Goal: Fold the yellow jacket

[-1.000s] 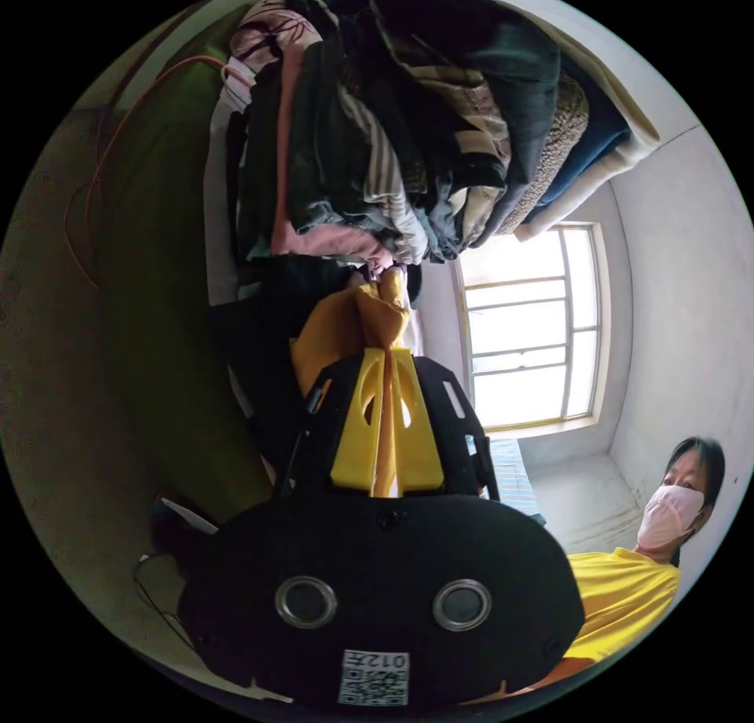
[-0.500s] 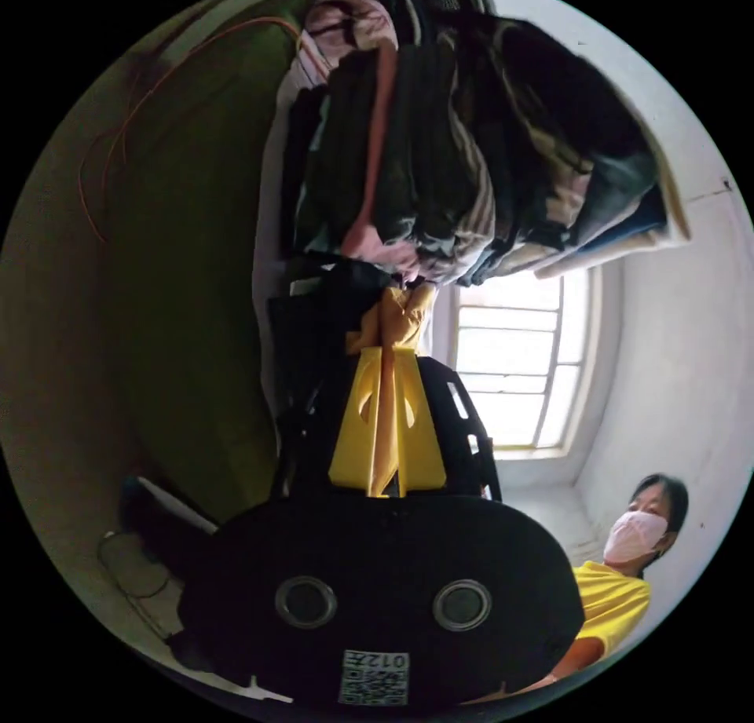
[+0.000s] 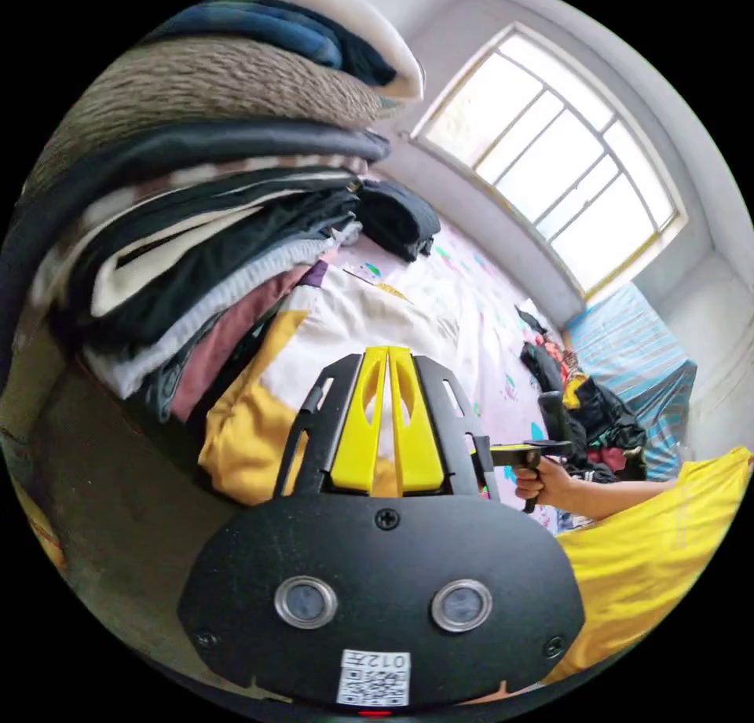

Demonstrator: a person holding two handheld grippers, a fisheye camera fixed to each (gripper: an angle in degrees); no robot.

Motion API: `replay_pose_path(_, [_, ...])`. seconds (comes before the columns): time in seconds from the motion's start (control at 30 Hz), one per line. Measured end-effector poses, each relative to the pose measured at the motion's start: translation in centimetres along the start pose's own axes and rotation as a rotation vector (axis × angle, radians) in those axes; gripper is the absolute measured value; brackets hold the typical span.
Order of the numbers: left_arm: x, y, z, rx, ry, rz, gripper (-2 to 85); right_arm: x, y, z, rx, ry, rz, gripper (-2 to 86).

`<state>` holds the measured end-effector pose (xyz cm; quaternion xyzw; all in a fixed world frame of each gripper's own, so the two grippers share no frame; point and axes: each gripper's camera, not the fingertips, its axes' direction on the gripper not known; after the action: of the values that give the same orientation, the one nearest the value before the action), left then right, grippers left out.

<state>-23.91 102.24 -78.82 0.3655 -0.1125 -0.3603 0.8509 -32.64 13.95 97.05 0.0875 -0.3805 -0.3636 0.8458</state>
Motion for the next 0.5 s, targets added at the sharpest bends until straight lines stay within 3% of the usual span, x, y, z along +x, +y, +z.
replay_pose_path(0.2, [-1.7,-11.0,11.9,-0.213,-0.16,-0.03,0.5,-2.0,-0.8,1.6,-0.017,0.082,-0.053,0.6])
replay_pose_path(0.3, [-5.2,-12.9,16.5,-0.348,-0.064,-0.131,0.5,-1.3,-0.7,3.3,-0.088,0.155,-0.024,0.6])
replay_pose_path(0.5, [-0.3,-14.7,12.9,-0.23,-0.031,0.008,0.6,-3.6,-1.6,1.1,0.025,0.172,-0.083,0.6])
